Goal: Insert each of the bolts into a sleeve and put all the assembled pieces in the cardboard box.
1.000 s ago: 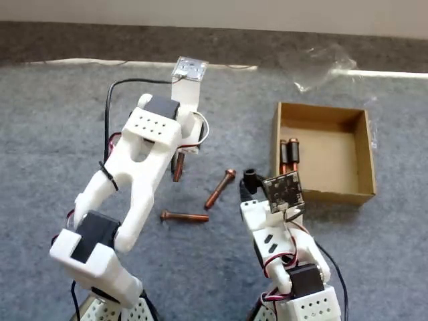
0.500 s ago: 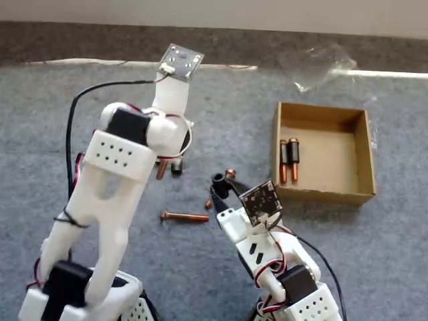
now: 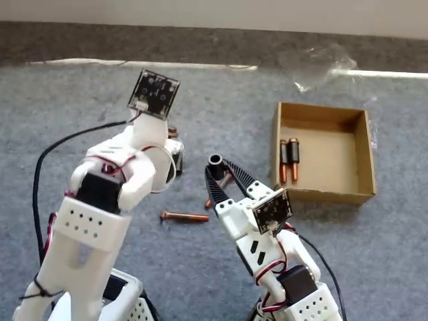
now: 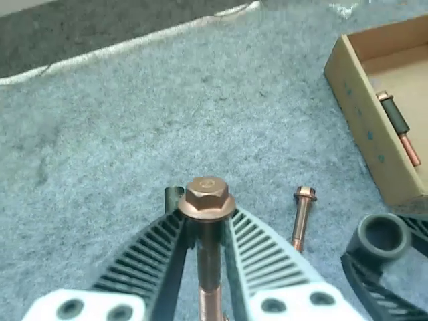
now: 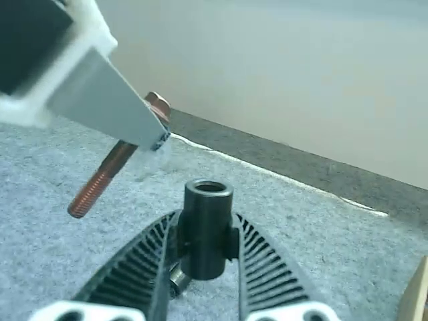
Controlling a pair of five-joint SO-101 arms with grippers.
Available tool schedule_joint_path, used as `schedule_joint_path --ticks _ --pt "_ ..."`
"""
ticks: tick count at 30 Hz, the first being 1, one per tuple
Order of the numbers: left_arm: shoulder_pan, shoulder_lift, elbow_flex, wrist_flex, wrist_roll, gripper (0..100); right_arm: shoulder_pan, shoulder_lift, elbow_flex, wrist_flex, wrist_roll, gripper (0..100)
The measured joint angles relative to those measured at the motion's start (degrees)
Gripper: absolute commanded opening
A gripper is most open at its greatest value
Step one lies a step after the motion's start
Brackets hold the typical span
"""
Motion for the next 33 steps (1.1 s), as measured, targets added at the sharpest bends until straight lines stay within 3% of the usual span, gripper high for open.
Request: schedule_joint_path --ticks 17,33 --pt "-1.1 -24.3 25.8 -34.5 -0.1 4 0.0 0.0 0.0 0.5 0.0 0.3" --pt "8.7 -32.9 26.0 -38.9 -0.2 4 0.0 0.0 0.0 2.3 0.0 0.3"
